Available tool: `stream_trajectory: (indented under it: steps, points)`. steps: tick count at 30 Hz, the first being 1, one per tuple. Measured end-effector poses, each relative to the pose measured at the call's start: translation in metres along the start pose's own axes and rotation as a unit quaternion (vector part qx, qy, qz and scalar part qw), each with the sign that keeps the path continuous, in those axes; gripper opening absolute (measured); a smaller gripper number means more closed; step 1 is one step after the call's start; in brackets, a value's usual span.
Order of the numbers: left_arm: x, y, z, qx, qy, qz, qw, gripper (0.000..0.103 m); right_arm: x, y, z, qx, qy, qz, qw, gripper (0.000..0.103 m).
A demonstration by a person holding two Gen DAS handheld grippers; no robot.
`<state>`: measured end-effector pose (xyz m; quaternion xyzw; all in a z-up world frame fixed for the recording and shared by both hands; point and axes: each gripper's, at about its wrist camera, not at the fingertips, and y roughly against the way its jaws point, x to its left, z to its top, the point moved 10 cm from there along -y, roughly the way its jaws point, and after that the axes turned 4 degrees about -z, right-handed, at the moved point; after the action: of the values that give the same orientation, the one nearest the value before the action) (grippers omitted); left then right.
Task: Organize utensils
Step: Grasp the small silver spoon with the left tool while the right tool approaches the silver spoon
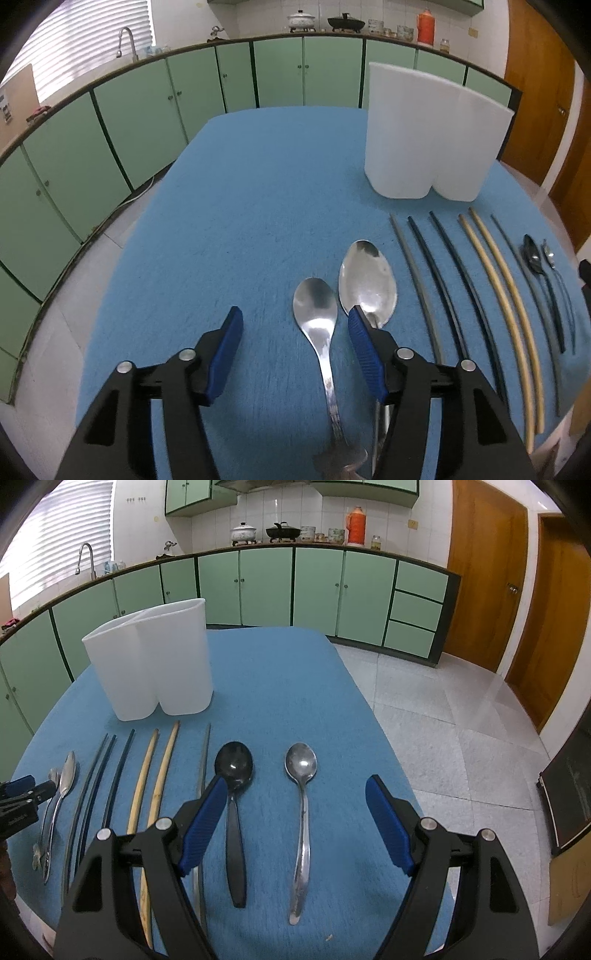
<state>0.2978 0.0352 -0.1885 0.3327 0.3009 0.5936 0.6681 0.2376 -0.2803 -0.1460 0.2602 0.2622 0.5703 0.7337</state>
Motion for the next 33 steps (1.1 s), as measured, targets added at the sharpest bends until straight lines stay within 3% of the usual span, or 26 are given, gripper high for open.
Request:
stream_trajectory:
  steps: [13,19,23,33]
  points:
    - [0.005,-0.014,0.011,0.001,0.002,-0.016,0.9999,0.058,0.000,-0.012,0.001,0.008,0.001,-0.002,1.000,0.075]
    - [-0.005,-0.011,0.007,-0.001,-0.001,-0.038,0.9993,0.043,0.001,-0.016,0.002,0.011,0.001,-0.005,1.000,0.075]
    - [-0.004,-0.009,0.006,-0.002,0.009,-0.056,0.9984,0.027,0.003,-0.018,0.003,0.012,0.002,-0.005,1.000,0.075]
    - [-0.006,0.005,0.012,-0.028,0.019,-0.057,0.9978,0.026,-0.010,-0.022,0.007,0.006,0.003,-0.019,1.000,0.071]
